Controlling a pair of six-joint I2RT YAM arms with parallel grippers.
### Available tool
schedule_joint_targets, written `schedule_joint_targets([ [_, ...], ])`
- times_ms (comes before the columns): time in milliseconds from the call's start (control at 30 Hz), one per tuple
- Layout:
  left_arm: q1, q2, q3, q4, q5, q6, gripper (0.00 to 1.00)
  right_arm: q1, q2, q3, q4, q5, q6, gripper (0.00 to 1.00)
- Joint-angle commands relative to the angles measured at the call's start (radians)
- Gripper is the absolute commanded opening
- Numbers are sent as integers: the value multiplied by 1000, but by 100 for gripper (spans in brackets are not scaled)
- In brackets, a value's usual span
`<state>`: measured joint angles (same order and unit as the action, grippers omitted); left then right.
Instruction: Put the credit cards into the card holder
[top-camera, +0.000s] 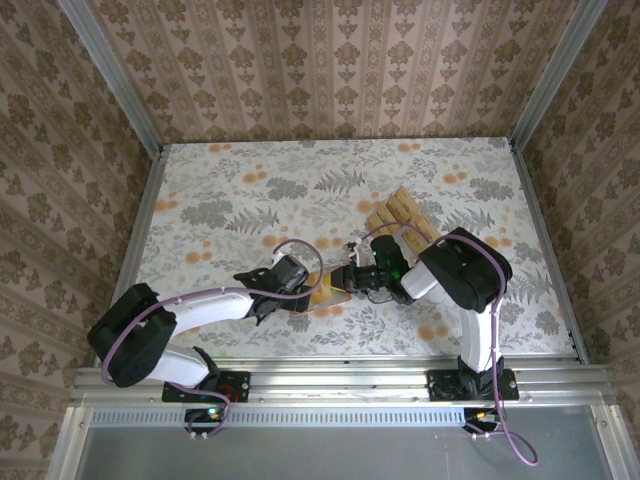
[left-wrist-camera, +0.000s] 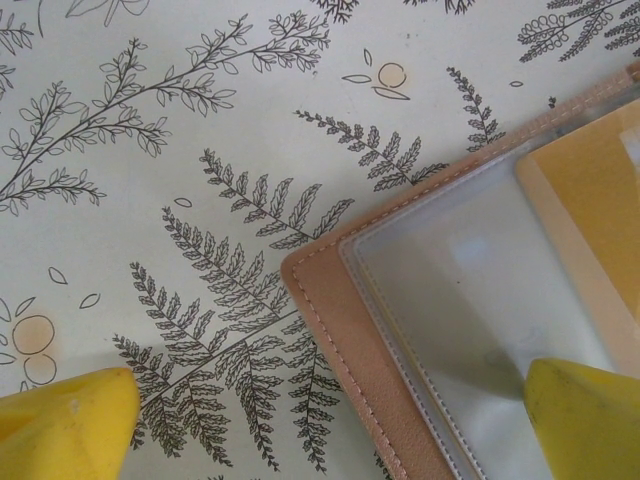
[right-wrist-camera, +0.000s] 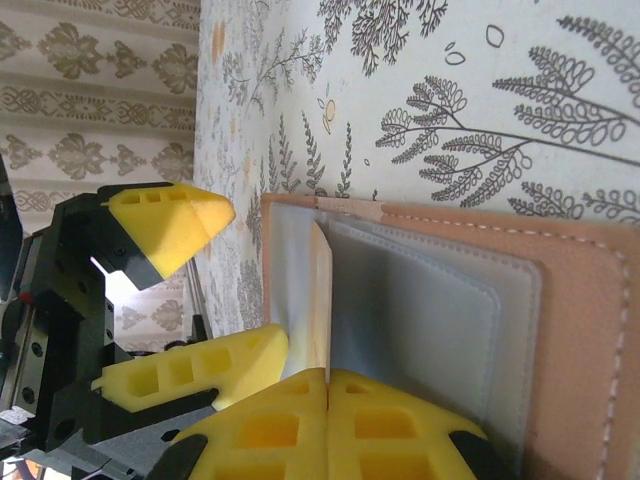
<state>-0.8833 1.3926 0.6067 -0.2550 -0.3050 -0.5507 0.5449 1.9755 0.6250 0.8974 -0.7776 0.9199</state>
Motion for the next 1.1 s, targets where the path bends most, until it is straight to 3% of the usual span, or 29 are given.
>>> schedule_joint_targets([
  [0, -8, -14, -17, -30, -13, -15, 100, -18, 5, 15, -168, 41, -89, 0],
  [1067, -8, -9, -15, -29, -11, -12, 100, -53, 18, 51, -203, 13, -111, 0],
])
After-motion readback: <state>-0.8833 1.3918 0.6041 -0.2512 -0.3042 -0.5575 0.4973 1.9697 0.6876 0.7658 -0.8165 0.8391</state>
